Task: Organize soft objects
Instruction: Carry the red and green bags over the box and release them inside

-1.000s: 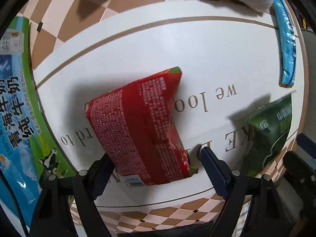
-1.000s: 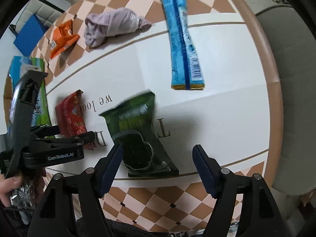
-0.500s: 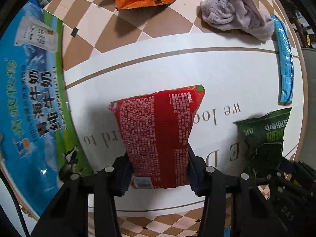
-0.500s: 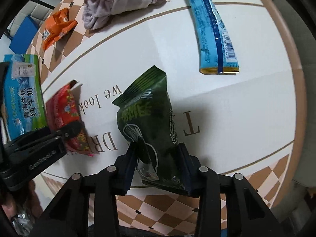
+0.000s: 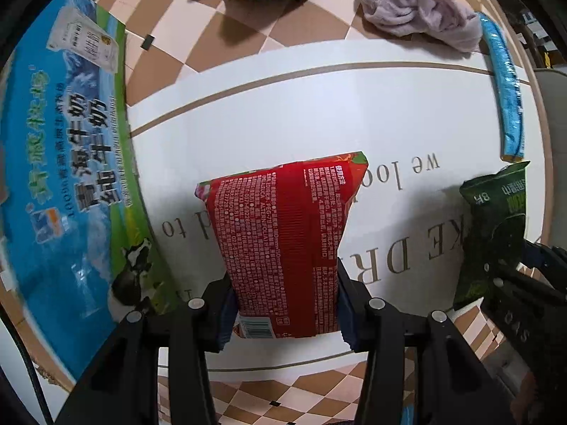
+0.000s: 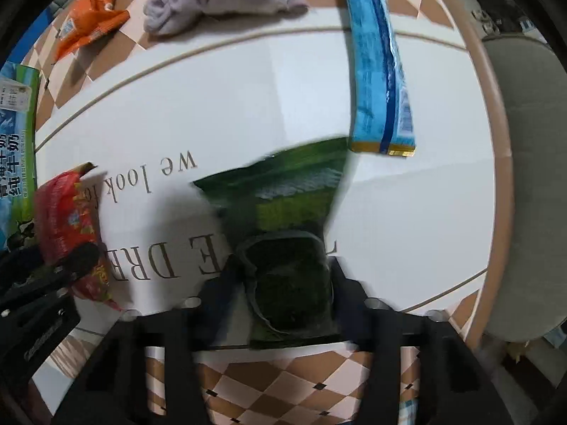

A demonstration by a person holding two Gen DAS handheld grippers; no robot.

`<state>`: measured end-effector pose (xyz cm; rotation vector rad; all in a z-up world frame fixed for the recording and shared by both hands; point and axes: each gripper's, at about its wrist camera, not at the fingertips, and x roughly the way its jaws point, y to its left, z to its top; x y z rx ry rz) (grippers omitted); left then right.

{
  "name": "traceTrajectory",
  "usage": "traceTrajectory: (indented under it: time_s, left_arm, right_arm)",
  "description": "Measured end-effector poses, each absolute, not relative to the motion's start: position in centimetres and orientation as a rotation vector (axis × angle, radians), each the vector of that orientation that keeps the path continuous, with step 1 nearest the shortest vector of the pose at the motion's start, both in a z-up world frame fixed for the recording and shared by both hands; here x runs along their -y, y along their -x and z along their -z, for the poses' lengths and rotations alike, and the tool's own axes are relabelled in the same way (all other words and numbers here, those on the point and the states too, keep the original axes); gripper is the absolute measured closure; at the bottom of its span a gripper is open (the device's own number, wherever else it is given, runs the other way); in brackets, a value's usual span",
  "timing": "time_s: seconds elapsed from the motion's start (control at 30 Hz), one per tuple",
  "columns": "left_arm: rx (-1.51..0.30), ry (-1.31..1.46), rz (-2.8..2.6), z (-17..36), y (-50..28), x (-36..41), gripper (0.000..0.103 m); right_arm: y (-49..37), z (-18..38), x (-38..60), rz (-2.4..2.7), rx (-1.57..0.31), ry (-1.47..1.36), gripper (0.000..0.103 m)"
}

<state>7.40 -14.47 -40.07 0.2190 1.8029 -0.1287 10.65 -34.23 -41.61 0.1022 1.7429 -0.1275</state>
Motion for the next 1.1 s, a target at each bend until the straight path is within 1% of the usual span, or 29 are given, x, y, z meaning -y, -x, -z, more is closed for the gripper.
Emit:
traceTrajectory:
  time_s: [0.07, 0.13, 0.2, 0.37, 0.47, 0.6, 0.7, 0.83, 0.97, 1.1]
  left_arm:
    - [-1.778, -0.218, 0.142, 39.3, -7.0, 14.1, 0.059]
    - [-1.749, -0.200, 0.164, 39.1, -7.6, 14.2, 0.059]
    - [-1.709, -0.172, 0.186, 37.1, -6.9, 13.2, 0.059]
    - [-1.570, -0.097, 0.219, 30.2, -6.9, 9.3, 0.059]
    - [-1.497, -0.073, 0.191, 25.9, -8.6, 4.7, 0.059]
    - [-1.482, -0.051, 0.104, 24.3, -8.5, -3.5, 0.059]
    - [-1.480, -0.022, 0.019, 24.3, -11.2, -8.5, 0.059]
    - [-1.565, 0.029, -0.070, 25.5, -16.0, -13.6, 0.059]
    - [-1.640, 0.070, -0.078, 27.9, -18.6, -17.7, 0.059]
    - [-1.715, 0.084, -0.046, 30.4, -19.9, -19.5, 0.059]
  right_arm:
    - [-10.3, 40.9, 34.1, 0.138, -1.730, -0.124, 0.065]
    - [-9.9, 39.6, 34.1, 0.123, -1.716, -0.192, 0.066]
    - [-9.6, 37.9, 33.4, 0.097, -1.690, -0.236, 0.066]
    - [-9.4, 30.0, 29.9, -0.031, -1.568, -0.333, 0.067]
    - [-9.4, 25.0, 25.7, -0.134, -1.498, -0.353, 0.067]
    - [-10.4, 21.6, 17.4, -0.297, -1.459, -0.353, 0.067]
    - [-11.7, 21.7, 10.3, -0.385, -1.475, -0.332, 0.067]
    - [-13.6, 24.4, 2.0, -0.431, -1.536, -0.334, 0.067]
    - [-14.5, 28.5, -3.1, -0.422, -1.614, -0.353, 0.067]
    - [-15.2, 31.7, -6.2, -0.401, -1.682, -0.426, 0.067]
